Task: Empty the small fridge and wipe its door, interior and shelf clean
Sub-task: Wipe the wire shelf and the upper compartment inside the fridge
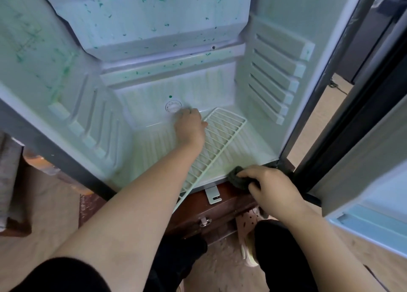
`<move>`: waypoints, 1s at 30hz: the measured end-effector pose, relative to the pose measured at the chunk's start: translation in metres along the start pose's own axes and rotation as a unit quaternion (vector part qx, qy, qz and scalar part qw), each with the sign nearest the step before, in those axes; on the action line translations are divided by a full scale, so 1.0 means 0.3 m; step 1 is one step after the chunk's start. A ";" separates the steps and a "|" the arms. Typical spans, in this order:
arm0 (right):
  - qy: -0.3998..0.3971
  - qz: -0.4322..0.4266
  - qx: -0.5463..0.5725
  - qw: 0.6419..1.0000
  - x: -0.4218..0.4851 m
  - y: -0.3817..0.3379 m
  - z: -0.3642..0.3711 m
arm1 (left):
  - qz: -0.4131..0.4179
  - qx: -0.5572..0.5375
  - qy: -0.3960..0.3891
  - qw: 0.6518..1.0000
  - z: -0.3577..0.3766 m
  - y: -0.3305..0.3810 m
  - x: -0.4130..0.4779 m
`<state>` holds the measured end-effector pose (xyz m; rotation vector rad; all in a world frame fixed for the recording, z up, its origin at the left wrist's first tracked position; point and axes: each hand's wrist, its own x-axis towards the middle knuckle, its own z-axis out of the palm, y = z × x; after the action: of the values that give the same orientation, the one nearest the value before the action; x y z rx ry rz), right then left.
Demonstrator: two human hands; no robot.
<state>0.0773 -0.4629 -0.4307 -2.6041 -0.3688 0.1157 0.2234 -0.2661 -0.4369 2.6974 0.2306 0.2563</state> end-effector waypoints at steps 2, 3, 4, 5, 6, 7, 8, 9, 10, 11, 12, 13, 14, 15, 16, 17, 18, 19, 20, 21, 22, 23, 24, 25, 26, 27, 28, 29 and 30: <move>0.024 0.016 0.036 0.999 -0.009 0.009 -0.001 | 0.059 -0.003 0.036 0.998 -0.042 -0.001 -0.073; 0.060 0.021 0.052 0.997 -0.009 0.010 -0.007 | 0.092 -0.017 0.042 0.995 -0.068 -0.008 -0.120; 0.108 0.025 0.077 0.991 -0.009 0.000 -0.018 | 0.124 -0.033 0.034 0.991 -0.099 -0.017 -0.171; 0.162 0.030 0.110 0.980 -0.010 -0.017 -0.028 | 0.150 -0.048 0.014 0.987 -0.135 -0.025 -0.220; 0.209 0.037 0.150 0.966 -0.013 -0.037 -0.035 | 0.171 -0.065 -0.010 0.983 -0.175 -0.032 -0.266; 0.234 0.047 0.186 0.953 -0.016 -0.060 -0.042 | 0.179 -0.087 -0.033 0.980 -0.219 -0.035 -0.307; 0.228 0.055 0.202 0.951 -0.019 -0.081 -0.042 | 0.176 -0.111 -0.049 0.977 -0.262 -0.035 -0.345; 0.198 0.056 0.173 0.963 -0.028 -0.100 -0.038 | 0.169 -0.131 -0.055 0.975 -0.298 -0.039 -0.382; 0.176 0.054 0.132 0.974 -0.038 -0.114 -0.033 | 0.164 -0.147 -0.051 0.974 -0.324 -0.048 -0.412; 0.187 0.053 0.107 0.975 -0.047 -0.124 -0.029 | 0.155 -0.162 -0.048 0.973 -0.340 -0.061 -0.439; 0.216 0.049 0.110 0.969 -0.057 -0.139 -0.041 | 0.141 -0.179 -0.047 0.973 -0.349 -0.075 -0.459; 0.230 0.045 0.116 0.965 -0.066 -0.152 -0.055 | 0.124 -0.197 -0.048 0.971 -0.357 -0.088 -0.472; 0.211 0.037 0.108 0.971 -0.073 -0.171 -0.068 | 0.108 -0.218 -0.044 0.969 -0.365 -0.095 -0.482; 0.170 0.030 0.084 0.981 -0.077 -0.190 -0.077 | 0.096 -0.242 -0.032 0.965 -0.375 -0.099 -0.489; 0.142 0.031 0.062 0.987 -0.079 -0.200 -0.083 | 0.088 -0.268 -0.014 0.959 -0.384 -0.097 -0.495; 0.153 0.037 0.063 0.986 -0.083 -0.209 -0.099 | 0.084 -0.293 0.003 0.952 -0.394 -0.089 -0.503; 0.184 0.043 0.081 0.979 -0.087 -0.220 -0.117 | 0.087 -0.315 0.015 0.945 -0.404 -0.080 -0.517; 0.202 0.038 0.096 0.974 -0.094 -0.234 -0.136 | 0.093 -0.332 0.016 0.938 -0.410 -0.070 -0.535; 0.190 0.022 0.098 0.977 -0.100 -0.252 -0.153 | 0.102 -0.347 0.003 0.932 -0.416 -0.061 -0.555; 0.163 0.004 0.086 0.983 -0.104 -0.272 -0.166 | 0.111 -0.357 -0.023 0.927 -0.418 -0.052 -0.572; 0.146 -0.012 0.079 0.986 -0.110 -0.290 -0.178 | 0.118 -0.361 -0.055 0.923 -0.421 -0.042 -0.588; 0.147 -0.022 0.087 0.985 -0.117 -0.309 -0.191 | 0.128 -0.356 -0.081 0.922 -0.426 -0.031 -0.601; 0.162 -0.031 0.112 0.980 -0.125 -0.329 -0.209 | 0.139 -0.344 -0.094 0.924 -0.437 -0.019 -0.611; 0.175 -0.038 0.145 0.973 -0.135 -0.347 -0.228 | 0.146 -0.330 -0.095 0.928 -0.453 -0.008 -0.617; 0.185 -0.043 0.171 0.967 -0.140 -0.360 -0.248 | 0.149 -0.320 -0.087 0.932 -0.475 0.005 -0.619; 0.191 -0.045 0.184 0.963 -0.144 -0.371 -0.268 | 0.147 -0.313 -0.075 0.935 -0.501 0.019 -0.617; 0.194 -0.046 0.189 0.962 -0.147 -0.380 -0.287 | 0.145 -0.307 -0.063 0.939 -0.529 0.034 -0.613; 0.197 -0.045 0.193 0.960 -0.152 -0.389 -0.305 | 0.147 -0.300 -0.052 0.941 -0.559 0.048 -0.605; 0.197 -0.042 0.202 0.958 -0.155 -0.395 -0.321 | 0.155 -0.292 -0.045 0.943 -0.590 0.062 -0.597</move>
<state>0.0190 -0.4221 -0.2878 -2.1361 -0.2748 -0.3227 0.0143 -0.2494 -0.2964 2.1316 -0.2656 0.2455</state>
